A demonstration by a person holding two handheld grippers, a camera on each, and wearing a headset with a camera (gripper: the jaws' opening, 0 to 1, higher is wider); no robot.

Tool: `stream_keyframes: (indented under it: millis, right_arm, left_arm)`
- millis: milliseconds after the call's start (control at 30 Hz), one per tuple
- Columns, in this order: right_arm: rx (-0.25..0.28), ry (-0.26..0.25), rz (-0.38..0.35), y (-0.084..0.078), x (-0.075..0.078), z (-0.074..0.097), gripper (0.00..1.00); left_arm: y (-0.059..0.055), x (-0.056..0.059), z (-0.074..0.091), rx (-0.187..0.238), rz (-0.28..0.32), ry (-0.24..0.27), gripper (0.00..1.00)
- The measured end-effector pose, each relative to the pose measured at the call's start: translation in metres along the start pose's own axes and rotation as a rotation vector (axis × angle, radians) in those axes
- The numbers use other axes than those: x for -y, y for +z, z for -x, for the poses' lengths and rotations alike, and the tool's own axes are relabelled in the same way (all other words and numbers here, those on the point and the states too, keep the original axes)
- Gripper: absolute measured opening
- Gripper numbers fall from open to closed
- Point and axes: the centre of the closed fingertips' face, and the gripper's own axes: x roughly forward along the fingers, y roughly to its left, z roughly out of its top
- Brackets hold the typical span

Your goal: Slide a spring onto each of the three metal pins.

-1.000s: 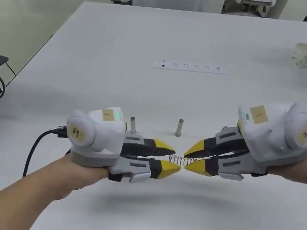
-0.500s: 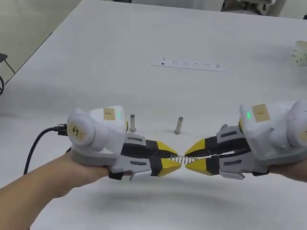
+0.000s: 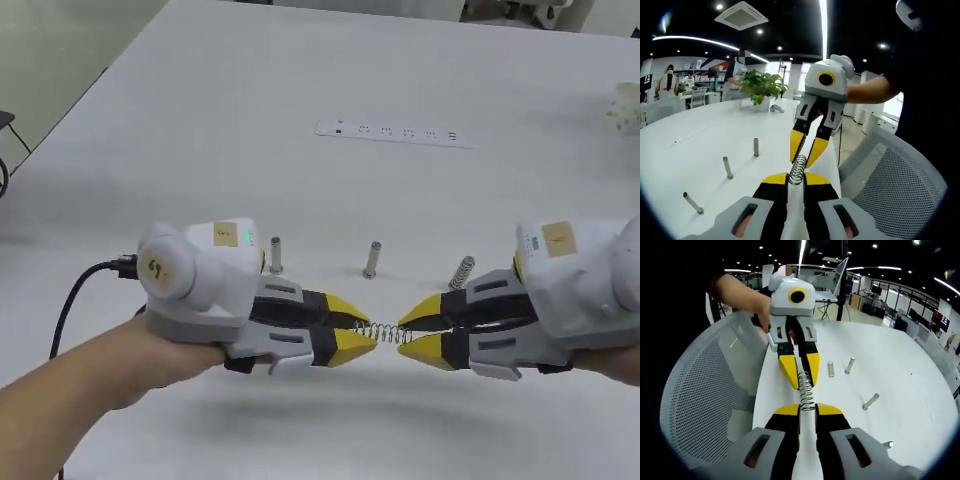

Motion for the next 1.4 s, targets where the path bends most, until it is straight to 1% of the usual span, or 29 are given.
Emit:
stream_keyframes:
  millis: [167, 300, 500, 600, 633, 733, 900, 933, 967, 1000, 1067, 1233, 1300, 1400]
  right_arm:
    - [-0.007, 0.006, 0.011, -0.002, -0.002, -0.001, 0.08]
    - [0.005, 0.004, 0.002, 0.000, -0.003, -0.001, 0.08]
    - [0.016, -0.010, 0.038, 0.013, -0.003, 0.005, 0.07]
    - [0.031, -0.001, 0.053, 0.023, -0.005, 0.008, 0.07]
    - [0.036, 0.002, 0.068, 0.028, -0.007, 0.008, 0.07]
    - [0.041, 0.010, 0.086, 0.036, -0.010, 0.008, 0.07]
    - [0.052, 0.022, 0.115, 0.045, -0.013, 0.004, 0.07]
    - [0.062, 0.027, 0.114, 0.047, -0.015, 0.004, 0.07]
    - [0.084, 0.031, 0.108, 0.052, -0.015, 0.004, 0.07]
    - [0.092, 0.033, 0.099, 0.055, -0.015, 0.004, 0.07]
    - [0.091, 0.029, 0.110, 0.056, -0.015, 0.001, 0.07]
    - [0.114, 0.021, 0.130, 0.062, -0.017, 0.000, 0.07]
    - [0.124, 0.014, 0.131, 0.063, -0.016, 0.000, 0.07]
    - [0.121, 0.010, 0.143, 0.061, -0.017, 0.000, 0.07]
  left_arm:
    - [-0.001, 0.001, -0.001, -0.005, -0.003, -0.005, 0.03]
    - [-0.002, 0.001, 0.000, -0.007, -0.001, -0.004, 0.03]
    - [-0.004, 0.000, 0.002, -0.004, 0.014, -0.005, 0.03]
    - [-0.007, -0.001, 0.002, -0.018, 0.007, -0.004, 0.02]
    - [-0.008, 0.000, 0.002, -0.019, 0.009, -0.005, 0.02]
    - [-0.009, 0.001, 0.002, -0.030, -0.003, -0.007, 0.02]
    - [-0.012, 0.004, -0.001, -0.057, -0.031, -0.015, 0.02]
    - [-0.012, 0.004, -0.001, -0.058, -0.033, -0.016, 0.02]
    - [-0.012, 0.006, -0.002, -0.057, -0.038, -0.023, 0.02]
    - [-0.011, 0.007, -0.003, -0.059, -0.035, -0.025, 0.02]
    - [-0.011, 0.009, -0.004, -0.063, -0.046, -0.028, 0.02]
    - [-0.008, 0.011, -0.006, -0.058, -0.051, -0.031, 0.02]
    - [-0.007, 0.012, -0.006, -0.055, -0.049, -0.030, 0.02]
    - [-0.010, 0.012, -0.005, -0.064, -0.055, -0.029, 0.02]
